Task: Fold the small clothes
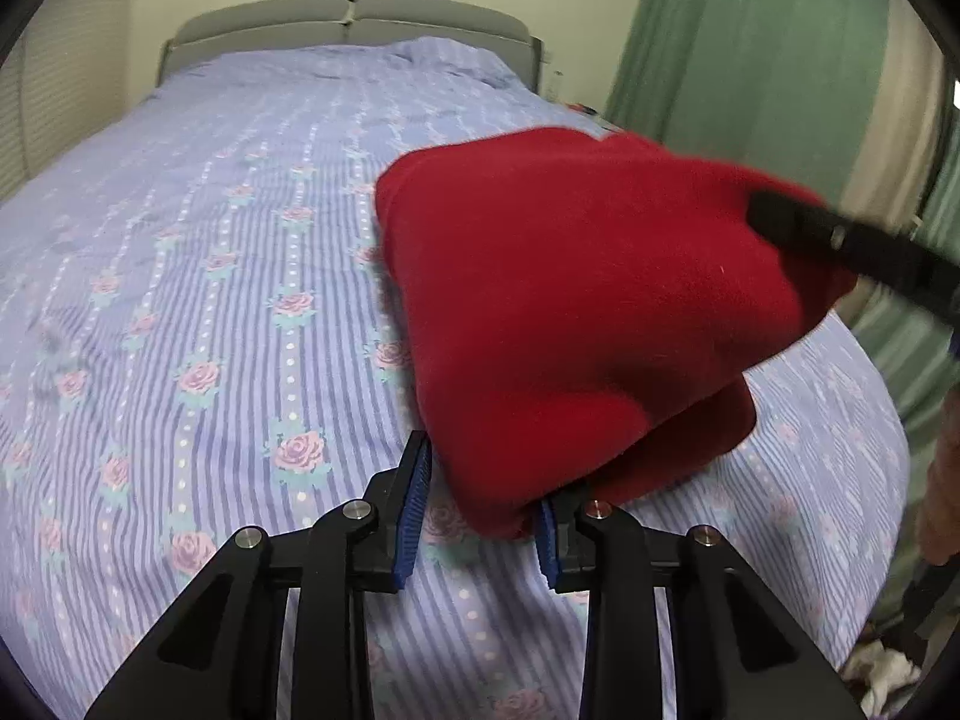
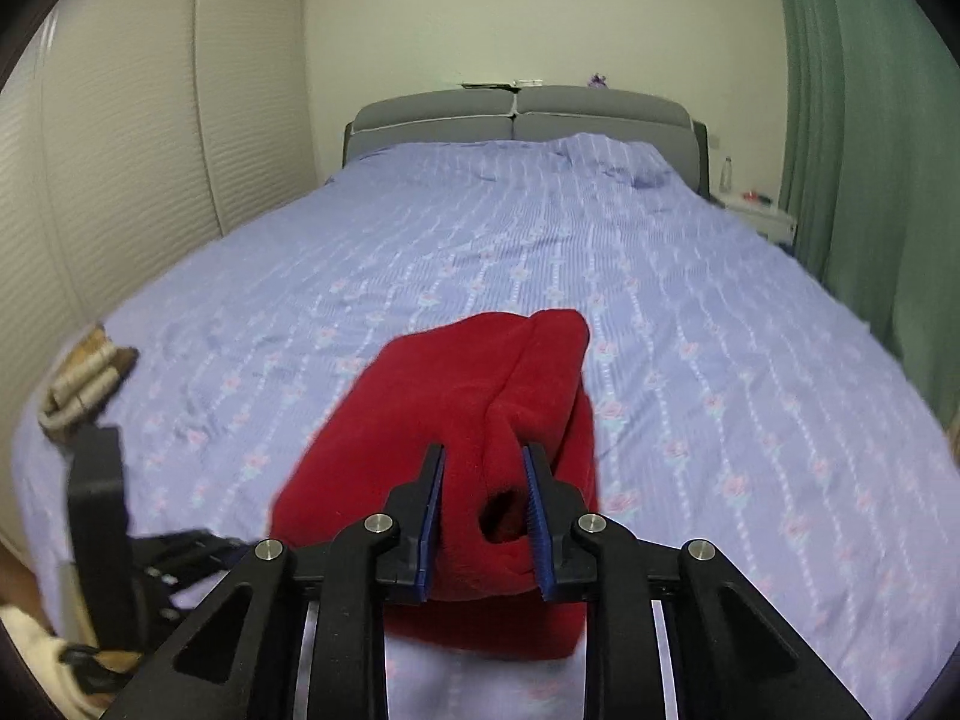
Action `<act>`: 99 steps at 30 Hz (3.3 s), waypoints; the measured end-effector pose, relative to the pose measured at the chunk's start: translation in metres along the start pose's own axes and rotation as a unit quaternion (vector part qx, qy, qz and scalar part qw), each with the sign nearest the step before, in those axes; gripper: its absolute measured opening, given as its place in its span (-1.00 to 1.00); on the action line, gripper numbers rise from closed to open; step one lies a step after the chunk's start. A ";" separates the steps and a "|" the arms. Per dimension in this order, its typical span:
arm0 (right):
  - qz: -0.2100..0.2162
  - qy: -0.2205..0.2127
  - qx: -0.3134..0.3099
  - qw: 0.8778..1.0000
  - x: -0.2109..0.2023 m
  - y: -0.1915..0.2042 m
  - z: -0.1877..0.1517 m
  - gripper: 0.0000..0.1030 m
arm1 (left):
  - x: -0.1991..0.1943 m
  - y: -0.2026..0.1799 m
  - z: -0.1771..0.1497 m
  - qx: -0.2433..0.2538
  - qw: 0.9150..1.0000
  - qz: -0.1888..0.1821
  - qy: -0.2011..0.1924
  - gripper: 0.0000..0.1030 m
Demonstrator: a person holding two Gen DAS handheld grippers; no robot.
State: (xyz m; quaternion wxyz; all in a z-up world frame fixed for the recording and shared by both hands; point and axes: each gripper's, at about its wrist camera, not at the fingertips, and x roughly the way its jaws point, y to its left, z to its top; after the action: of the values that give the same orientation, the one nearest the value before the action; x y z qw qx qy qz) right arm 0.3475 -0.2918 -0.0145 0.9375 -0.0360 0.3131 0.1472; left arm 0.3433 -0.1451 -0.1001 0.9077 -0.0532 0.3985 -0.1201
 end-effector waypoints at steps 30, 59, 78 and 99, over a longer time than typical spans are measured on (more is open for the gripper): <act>-0.002 0.055 0.021 0.998 0.056 -0.044 -0.061 -0.46 | 0.023 0.014 -0.011 -0.037 0.999 -0.008 0.039 -0.15; -0.049 0.020 0.206 0.977 -0.013 -0.010 -0.094 0.70 | -0.094 0.030 0.000 0.052 0.998 0.026 -0.032 0.66; 0.093 -0.037 0.410 0.907 0.007 -0.022 -0.128 0.99 | -0.106 0.041 0.004 0.042 0.997 0.025 -0.059 0.70; 0.148 -0.059 0.596 0.787 0.081 -0.063 -0.128 1.00 | -0.047 0.028 0.060 0.107 0.992 -0.049 -0.040 0.70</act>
State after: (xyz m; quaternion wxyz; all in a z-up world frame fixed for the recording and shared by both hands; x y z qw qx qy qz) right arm 0.3538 -0.3522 -0.1669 0.7562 0.5852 0.2843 0.0701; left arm 0.3613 -0.1057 -0.0317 0.9163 0.0198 0.3439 -0.2042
